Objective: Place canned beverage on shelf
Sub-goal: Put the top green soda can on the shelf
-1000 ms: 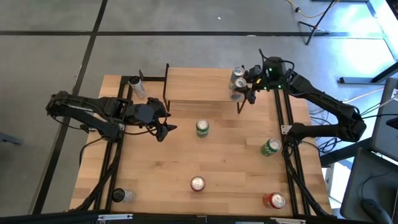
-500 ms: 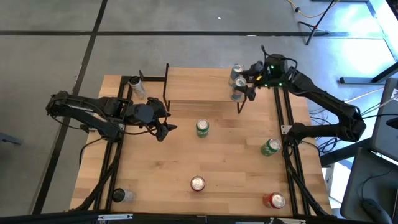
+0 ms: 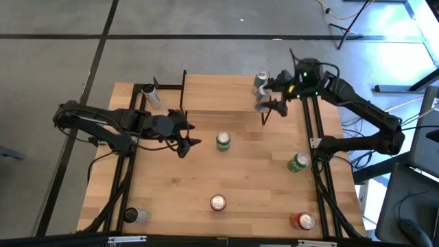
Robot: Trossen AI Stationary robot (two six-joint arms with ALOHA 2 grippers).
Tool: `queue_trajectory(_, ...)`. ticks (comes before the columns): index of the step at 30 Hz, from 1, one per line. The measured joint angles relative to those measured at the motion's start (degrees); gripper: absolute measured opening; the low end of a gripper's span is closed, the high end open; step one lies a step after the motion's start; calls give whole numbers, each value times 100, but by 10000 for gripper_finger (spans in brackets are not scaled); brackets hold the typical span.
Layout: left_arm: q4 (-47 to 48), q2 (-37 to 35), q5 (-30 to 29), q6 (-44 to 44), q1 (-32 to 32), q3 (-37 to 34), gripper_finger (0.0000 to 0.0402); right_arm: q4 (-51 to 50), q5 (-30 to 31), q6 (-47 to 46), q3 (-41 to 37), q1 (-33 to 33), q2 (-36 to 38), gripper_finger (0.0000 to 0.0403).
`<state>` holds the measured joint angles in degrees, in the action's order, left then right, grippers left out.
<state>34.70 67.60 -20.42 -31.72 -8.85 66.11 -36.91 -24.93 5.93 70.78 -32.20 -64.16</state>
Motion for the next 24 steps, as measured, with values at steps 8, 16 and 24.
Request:
queue_trajectory(8, -297, 541, 627, 191, 78, 0, 309, 454, 1005, -313, -261, 1644, -188, 380)
queue_trajectory(16, -238, 240, 683, 384, 84, 0, 309, 1128, 1970, -330, -597, 2691, -987, 380)
queue_trajectory(24, 512, -131, 798, 386, 87, 0, 309, 1825, 2146, -720, -601, 2926, -2041, 380)
